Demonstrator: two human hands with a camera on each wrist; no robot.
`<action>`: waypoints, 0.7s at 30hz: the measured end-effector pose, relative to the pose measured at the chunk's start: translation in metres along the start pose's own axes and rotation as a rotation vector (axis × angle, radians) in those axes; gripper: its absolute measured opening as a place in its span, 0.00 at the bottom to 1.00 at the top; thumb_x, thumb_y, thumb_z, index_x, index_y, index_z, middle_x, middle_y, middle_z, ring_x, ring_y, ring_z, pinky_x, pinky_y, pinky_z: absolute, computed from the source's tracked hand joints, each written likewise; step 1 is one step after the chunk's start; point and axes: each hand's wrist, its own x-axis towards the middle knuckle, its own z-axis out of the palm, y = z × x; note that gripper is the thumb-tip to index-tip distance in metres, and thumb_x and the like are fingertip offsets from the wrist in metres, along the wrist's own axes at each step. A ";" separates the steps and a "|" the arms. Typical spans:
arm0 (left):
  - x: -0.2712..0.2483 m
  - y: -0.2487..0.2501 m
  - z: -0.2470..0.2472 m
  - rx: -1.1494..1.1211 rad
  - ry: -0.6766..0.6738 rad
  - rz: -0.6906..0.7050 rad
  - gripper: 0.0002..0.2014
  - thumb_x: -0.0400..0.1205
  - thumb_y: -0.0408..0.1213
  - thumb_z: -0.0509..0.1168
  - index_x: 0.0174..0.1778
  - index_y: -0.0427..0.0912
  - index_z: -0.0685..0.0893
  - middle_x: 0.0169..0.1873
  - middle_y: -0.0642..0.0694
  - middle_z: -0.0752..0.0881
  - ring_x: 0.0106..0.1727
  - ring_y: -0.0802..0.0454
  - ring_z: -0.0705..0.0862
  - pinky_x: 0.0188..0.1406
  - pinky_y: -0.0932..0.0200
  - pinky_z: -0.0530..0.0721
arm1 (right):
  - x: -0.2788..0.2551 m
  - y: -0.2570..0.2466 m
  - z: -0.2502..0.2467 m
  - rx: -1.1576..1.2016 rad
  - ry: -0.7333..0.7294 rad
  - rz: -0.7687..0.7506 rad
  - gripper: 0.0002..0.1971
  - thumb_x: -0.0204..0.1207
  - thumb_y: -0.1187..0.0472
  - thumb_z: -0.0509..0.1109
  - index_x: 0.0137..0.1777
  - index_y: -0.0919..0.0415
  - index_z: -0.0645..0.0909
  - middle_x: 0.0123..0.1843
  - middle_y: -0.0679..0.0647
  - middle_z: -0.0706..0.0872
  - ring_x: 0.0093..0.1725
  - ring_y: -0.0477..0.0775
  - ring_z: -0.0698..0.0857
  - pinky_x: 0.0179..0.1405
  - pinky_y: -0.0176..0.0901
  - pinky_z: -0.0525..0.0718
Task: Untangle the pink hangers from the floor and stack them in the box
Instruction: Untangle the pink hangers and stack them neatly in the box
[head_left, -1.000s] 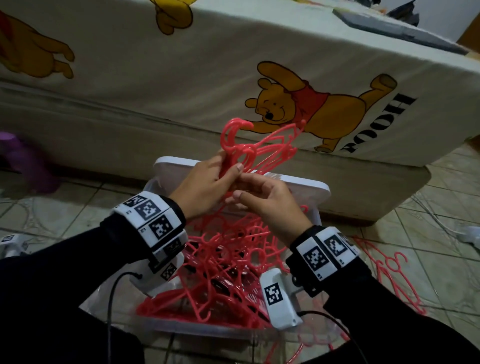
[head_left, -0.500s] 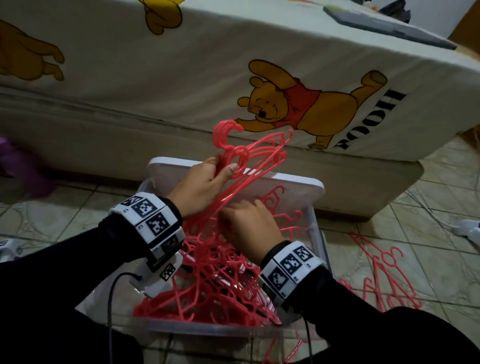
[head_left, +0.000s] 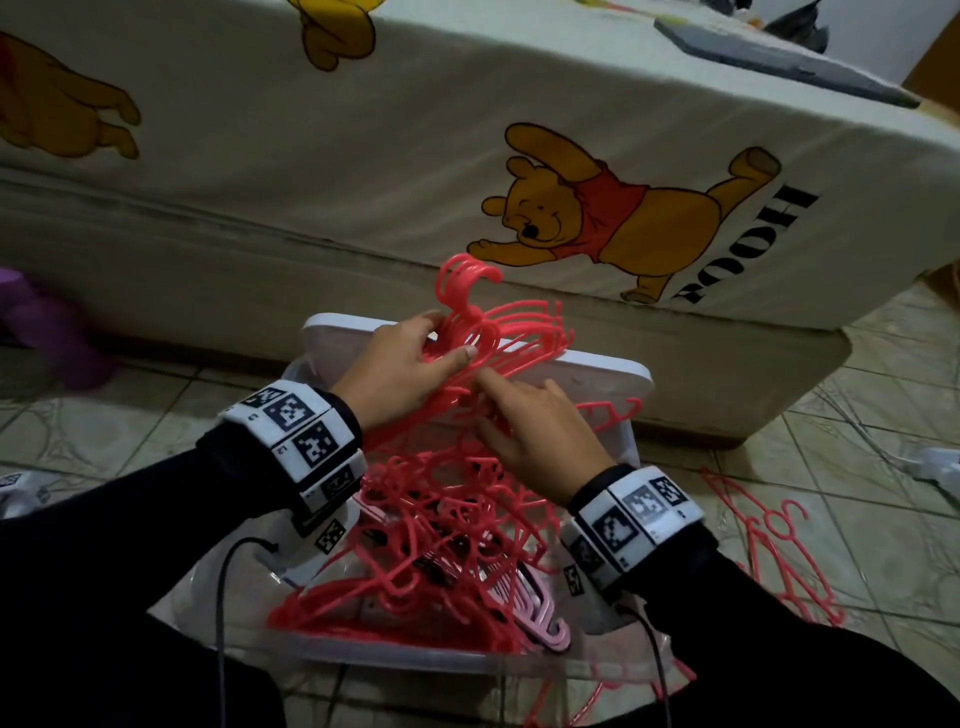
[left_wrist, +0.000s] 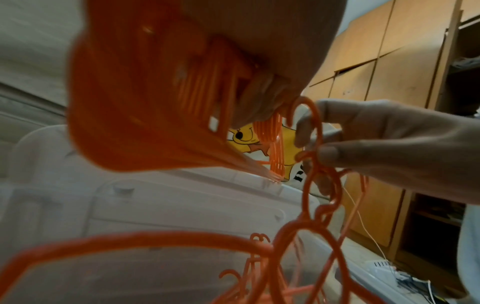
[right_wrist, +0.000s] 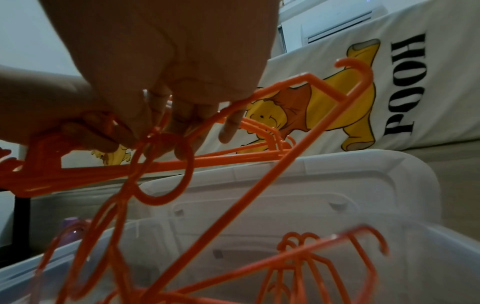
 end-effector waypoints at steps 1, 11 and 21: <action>0.000 0.000 -0.001 -0.001 -0.002 -0.004 0.12 0.82 0.44 0.67 0.58 0.45 0.82 0.49 0.49 0.88 0.51 0.52 0.86 0.55 0.53 0.81 | -0.001 0.001 -0.001 0.009 -0.002 -0.004 0.10 0.78 0.56 0.62 0.58 0.53 0.71 0.46 0.50 0.87 0.50 0.58 0.82 0.46 0.50 0.67; 0.003 0.002 -0.020 0.330 -0.030 0.036 0.17 0.81 0.50 0.64 0.65 0.53 0.79 0.49 0.47 0.89 0.52 0.43 0.85 0.44 0.53 0.78 | -0.009 0.012 0.011 0.015 -0.108 0.063 0.08 0.79 0.62 0.62 0.52 0.62 0.81 0.50 0.60 0.82 0.54 0.65 0.81 0.52 0.57 0.77; 0.011 -0.005 -0.034 0.388 0.020 -0.032 0.22 0.73 0.66 0.65 0.56 0.56 0.83 0.46 0.50 0.89 0.51 0.45 0.87 0.51 0.47 0.84 | -0.012 0.031 0.017 0.127 -0.136 0.216 0.06 0.74 0.56 0.72 0.42 0.54 0.78 0.44 0.55 0.87 0.49 0.60 0.84 0.46 0.51 0.81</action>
